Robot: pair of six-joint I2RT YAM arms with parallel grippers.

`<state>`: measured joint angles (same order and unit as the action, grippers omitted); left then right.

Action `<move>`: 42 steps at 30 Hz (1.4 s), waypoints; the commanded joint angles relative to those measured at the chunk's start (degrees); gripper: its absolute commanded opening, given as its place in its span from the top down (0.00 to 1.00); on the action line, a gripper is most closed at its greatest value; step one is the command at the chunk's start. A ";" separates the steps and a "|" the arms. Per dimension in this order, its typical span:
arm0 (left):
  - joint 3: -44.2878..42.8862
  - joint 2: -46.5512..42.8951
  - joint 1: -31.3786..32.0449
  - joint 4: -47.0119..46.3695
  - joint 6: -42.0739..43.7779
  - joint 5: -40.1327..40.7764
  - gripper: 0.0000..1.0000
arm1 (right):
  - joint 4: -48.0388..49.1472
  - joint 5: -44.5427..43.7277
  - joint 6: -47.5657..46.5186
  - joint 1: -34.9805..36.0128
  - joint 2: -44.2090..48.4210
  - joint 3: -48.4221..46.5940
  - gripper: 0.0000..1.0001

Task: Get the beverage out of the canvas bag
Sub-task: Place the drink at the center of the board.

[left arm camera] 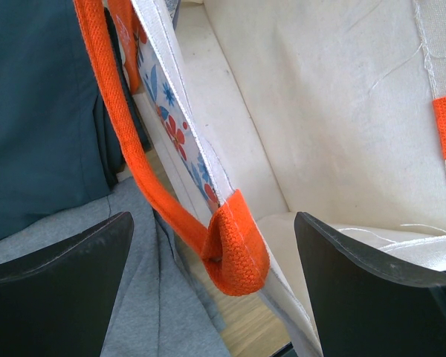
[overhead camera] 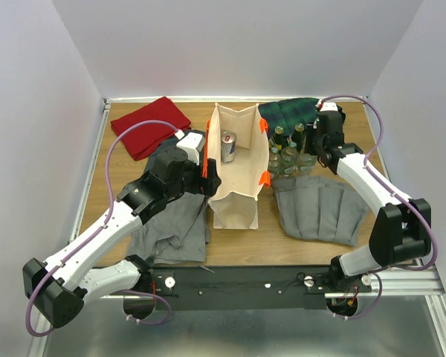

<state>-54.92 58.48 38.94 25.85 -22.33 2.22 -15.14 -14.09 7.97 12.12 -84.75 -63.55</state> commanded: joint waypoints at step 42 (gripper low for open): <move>0.77 -3.11 -0.35 0.70 -0.26 1.56 0.01 | -15.07 0.72 0.82 0.27 0.91 -19.32 0.00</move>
<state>-54.81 57.10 38.94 26.15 -22.35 2.57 -20.64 -14.33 8.97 12.12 -83.11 -74.67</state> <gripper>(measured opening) 0.990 0.998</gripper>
